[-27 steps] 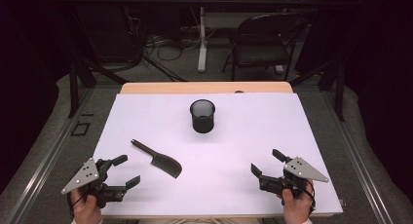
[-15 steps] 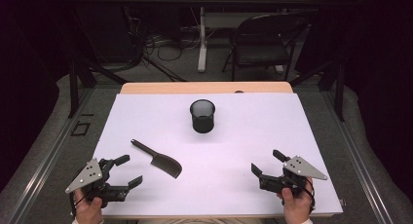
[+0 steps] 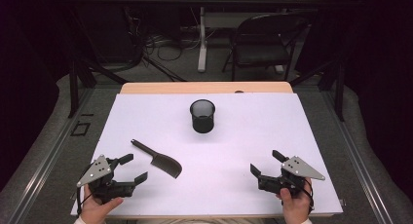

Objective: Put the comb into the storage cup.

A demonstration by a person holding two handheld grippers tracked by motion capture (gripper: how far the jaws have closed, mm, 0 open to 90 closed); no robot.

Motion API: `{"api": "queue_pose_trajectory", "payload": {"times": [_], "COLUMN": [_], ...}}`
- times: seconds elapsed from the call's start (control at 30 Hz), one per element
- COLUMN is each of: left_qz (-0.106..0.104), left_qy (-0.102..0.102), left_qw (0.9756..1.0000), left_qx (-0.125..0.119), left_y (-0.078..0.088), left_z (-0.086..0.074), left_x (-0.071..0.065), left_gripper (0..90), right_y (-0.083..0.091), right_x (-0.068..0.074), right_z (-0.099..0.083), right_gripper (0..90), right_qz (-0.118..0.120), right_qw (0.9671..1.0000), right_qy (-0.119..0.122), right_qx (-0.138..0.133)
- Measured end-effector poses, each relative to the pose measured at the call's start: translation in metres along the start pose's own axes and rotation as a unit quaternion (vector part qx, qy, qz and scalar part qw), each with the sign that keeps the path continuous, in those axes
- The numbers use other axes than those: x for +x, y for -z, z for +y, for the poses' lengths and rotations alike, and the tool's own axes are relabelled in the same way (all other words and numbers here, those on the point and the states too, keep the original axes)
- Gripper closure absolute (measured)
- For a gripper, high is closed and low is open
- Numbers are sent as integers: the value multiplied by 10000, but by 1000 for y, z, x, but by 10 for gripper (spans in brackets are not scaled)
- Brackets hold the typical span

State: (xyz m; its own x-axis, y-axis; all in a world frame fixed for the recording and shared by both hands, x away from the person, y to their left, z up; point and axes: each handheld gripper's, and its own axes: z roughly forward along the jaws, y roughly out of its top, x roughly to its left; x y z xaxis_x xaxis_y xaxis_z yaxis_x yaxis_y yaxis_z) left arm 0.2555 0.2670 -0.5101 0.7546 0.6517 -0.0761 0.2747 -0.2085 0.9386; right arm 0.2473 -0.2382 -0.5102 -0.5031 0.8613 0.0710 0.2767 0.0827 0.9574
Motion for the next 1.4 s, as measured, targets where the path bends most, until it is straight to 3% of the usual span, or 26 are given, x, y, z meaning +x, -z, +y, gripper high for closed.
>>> {"api": "queue_pose_trajectory", "payload": {"times": [0.13, 0.3, 0.53, 0.73, 1.1, 1.4], "left_qz": [19, -43, -68, 103, 175, 345], "left_qy": [11, 92, 128, 101, 482, 561], "left_qw": [10000, 9999, 9999, 9997, 9981, 9968], "left_qx": [-22, 139, 95, 204, 339, 443], "left_y": [2, 2, 0, -3, -1, -2], "left_z": [0, 2, 6, 11, 28, 36], "left_x": [0, 1, 1, 2, 15, 23], "left_gripper": [162, 173, 215, 260, 328, 338], "right_y": [-2, -1, 2, 2, 0, -2], "right_x": [1, 1, 1, 0, 0, -1], "right_z": [0, -2, -2, -2, -3, -3], "right_gripper": [91, 91, 91, 93, 104, 113], "right_qz": [-14, -44, -60, -103, -107, -107], "right_qw": [10000, 9999, 9999, 9999, 9999, 9998], "right_qy": [81, 98, 99, 82, 53, 24], "right_qx": [27, 97, 95, 94, 115, 134]}}
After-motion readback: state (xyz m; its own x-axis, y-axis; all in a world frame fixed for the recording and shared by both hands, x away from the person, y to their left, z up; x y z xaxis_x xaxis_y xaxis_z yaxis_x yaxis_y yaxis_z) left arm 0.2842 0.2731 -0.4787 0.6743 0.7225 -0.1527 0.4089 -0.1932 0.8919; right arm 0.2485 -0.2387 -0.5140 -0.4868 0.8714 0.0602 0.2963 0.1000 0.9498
